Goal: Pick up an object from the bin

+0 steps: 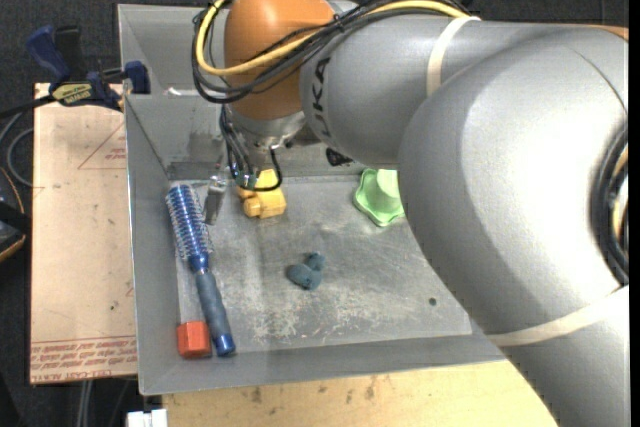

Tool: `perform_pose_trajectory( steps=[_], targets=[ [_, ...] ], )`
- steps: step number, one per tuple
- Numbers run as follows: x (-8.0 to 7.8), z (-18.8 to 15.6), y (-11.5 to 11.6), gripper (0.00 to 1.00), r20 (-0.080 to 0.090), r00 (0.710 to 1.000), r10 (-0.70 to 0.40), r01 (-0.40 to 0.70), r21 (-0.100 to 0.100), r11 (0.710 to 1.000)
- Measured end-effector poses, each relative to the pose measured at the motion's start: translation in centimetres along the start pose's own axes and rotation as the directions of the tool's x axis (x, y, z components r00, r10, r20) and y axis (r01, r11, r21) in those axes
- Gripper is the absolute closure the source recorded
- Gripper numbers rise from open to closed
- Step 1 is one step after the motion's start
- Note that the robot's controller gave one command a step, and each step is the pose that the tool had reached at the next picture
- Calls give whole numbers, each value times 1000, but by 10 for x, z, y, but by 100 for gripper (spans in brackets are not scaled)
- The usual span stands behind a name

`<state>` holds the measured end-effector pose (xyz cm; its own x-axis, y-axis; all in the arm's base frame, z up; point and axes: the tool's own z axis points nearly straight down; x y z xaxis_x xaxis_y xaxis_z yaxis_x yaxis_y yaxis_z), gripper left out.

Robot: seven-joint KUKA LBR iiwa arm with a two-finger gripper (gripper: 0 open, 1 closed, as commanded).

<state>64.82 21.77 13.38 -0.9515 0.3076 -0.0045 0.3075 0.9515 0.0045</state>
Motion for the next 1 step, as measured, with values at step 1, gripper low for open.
perform_pose_trajectory(
  steps=[1],
  targets=[
    [47,52,-77,0,-7,995,98,-98,7,995]
  ],
)
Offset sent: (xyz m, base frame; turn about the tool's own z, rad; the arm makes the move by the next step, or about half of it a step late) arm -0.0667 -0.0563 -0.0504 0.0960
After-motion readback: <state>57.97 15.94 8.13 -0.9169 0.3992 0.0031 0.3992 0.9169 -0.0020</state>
